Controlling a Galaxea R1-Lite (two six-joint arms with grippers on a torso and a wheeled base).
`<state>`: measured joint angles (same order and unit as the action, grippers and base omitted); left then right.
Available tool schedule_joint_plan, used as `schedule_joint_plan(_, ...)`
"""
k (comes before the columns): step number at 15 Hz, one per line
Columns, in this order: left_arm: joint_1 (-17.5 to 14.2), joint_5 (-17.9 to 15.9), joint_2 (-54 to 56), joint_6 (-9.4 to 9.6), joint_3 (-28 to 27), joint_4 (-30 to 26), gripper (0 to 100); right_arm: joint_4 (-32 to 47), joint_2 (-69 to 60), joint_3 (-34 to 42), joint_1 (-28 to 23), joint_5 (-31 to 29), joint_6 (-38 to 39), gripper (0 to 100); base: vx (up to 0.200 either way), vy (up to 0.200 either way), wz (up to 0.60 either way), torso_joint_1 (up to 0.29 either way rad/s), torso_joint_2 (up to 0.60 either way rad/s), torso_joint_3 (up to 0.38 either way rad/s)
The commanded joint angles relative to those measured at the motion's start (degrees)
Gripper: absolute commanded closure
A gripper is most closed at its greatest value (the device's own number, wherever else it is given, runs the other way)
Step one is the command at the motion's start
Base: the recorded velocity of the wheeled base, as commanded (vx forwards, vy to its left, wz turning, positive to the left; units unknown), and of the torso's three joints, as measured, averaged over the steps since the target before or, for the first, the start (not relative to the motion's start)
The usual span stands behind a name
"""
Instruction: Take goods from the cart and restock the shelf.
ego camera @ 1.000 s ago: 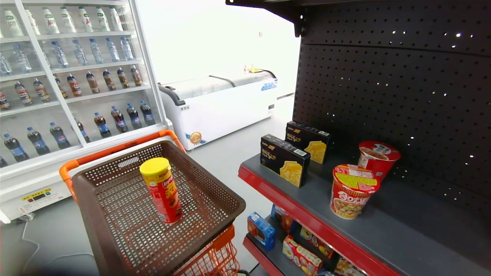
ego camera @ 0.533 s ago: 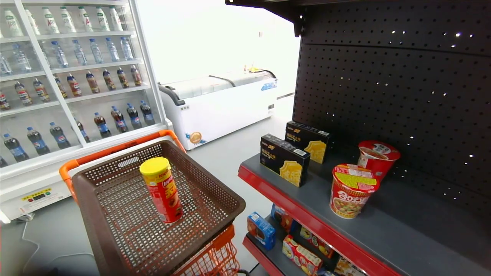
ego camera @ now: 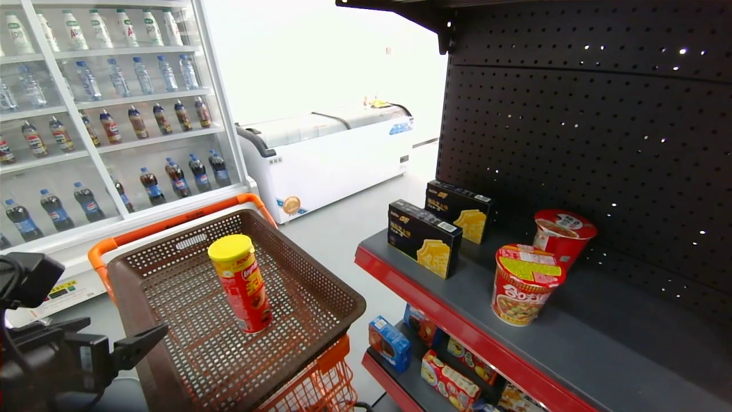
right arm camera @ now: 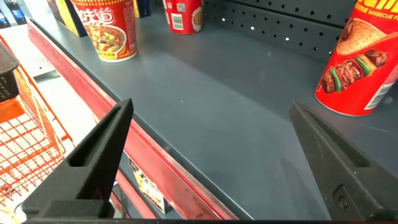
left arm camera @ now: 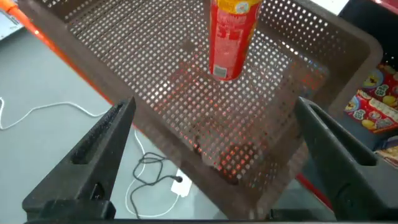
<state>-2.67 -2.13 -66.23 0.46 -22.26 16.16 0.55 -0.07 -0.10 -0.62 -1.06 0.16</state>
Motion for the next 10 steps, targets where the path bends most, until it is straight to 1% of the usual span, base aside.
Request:
schedule_joint_plan(1, -0.58, -2.17, -10.76, 0.59, -2.79, 3.87, 0, 0.07, 0.07, 0.01, 0.01, 0.01, 0.02, 0, 0.000, 0.000, 0.00, 0.000, 0.00, 0.000)
schedule_joint_plan(2, -0.67, -2.61, -14.45, 0.59, -4.02, 5.37, 0, 0.07, 0.07, 0.01, 0.01, 0.01, 0.02, 0, 0.000, 0.000, 0.00, 0.000, 0.00, 0.000)
schedule_joint_plan(3, -0.76, -3.40, -16.56, 0.68, -4.46, 5.54, 0, -0.02, 0.07, 0.01, 0.01, 0.01, 0.02, 0, 0.000, 0.000, 0.00, 0.000, 0.00, 0.000)
schedule_joint_plan(4, -0.93, -4.55, -18.85, 0.68, -4.81, 6.69, 0, -0.02, 0.07, 0.01, 0.01, 0.01, 0.02, 0, 0.000, 0.000, 0.00, 0.000, 0.00, 0.000)
schedule_joint_plan(5, -0.93, -4.55, -18.85, 0.68, -4.81, 6.69, 0, -0.02, 0.07, 0.01, 0.01, 0.01, 0.02, 0, 0.000, 0.000, 0.00, 0.000, 0.00, 0.000)
schedule_joint_plan(6, -1.29, -4.99, -22.63, 0.68, -3.93, 13.01, 0, -0.02, 0.07, 0.01, 0.01, -0.08, 0.02, 0, 0.000, 0.000, 0.00, 0.000, 0.00, 0.000)
schedule_joint_plan(7, -1.37, -5.16, -23.33, 0.68, -3.67, 14.68, 0, -0.02, 0.07, 0.01, 0.01, 0.01, 0.02, 0, 0.000, 0.000, 0.00, 0.000, 0.00, 0.000)
schedule_joint_plan(9, -1.29, -5.25, -25.09, 0.68, -4.02, 15.74, 0, -0.02, 0.07, 0.01, 0.01, 0.01, 0.02, 0, 0.000, 0.000, 0.00, 0.000, 0.00, 0.000)
schedule_joint_plan(10, -1.20, -6.83, -25.79, 0.68, -3.49, 16.79, 0, -0.02, 0.07, 0.01, 0.01, -0.08, 0.02, 0, 0.000, 0.000, 0.00, 0.000, 0.00, 0.000)
